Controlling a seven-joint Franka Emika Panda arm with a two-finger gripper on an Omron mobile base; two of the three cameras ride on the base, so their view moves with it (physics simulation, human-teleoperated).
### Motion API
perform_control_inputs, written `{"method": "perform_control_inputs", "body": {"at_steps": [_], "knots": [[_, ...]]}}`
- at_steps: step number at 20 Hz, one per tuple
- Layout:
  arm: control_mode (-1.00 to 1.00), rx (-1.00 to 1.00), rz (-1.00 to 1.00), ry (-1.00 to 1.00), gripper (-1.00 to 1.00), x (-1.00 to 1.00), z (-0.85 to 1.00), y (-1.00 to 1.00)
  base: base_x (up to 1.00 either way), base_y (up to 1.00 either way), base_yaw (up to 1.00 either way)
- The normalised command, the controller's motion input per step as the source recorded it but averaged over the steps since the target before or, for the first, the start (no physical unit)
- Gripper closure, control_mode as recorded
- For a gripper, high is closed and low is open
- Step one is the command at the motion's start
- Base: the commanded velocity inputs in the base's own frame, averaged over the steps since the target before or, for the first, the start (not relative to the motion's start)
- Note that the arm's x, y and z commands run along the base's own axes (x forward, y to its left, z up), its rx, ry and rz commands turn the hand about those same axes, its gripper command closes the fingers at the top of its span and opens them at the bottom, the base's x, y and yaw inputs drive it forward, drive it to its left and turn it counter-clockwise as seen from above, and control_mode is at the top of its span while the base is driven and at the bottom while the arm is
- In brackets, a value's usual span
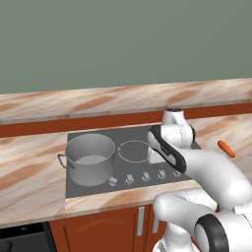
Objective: Turn on the burner for the pot on the stove. Wait thirty seconds for the pot to heat up. Then add the carrot to the pot.
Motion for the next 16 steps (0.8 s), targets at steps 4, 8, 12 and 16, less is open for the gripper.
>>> {"method": "perform_control_inputs", "body": {"at_steps": [4,8,12,16], "knots": [[-1.00,-0.01,-0.06,-0.05,-1.00,-0.13,0.14,-0.27,0.00,0.00,0.00],[-1.00,0.00,-0.03,-0.02,-1.00,-0.07,0.24,-0.19,0.00,0.00,0.00],[-1.00,0.00,-0.01,0.00,-1.00,-0.04,0.19,-0.06,0.00,0.00,0.00],[-1.00,0.00,0.00,0.00,-1.00,-0.28,0.25,0.00,0.00,0.00,0.00]]}}
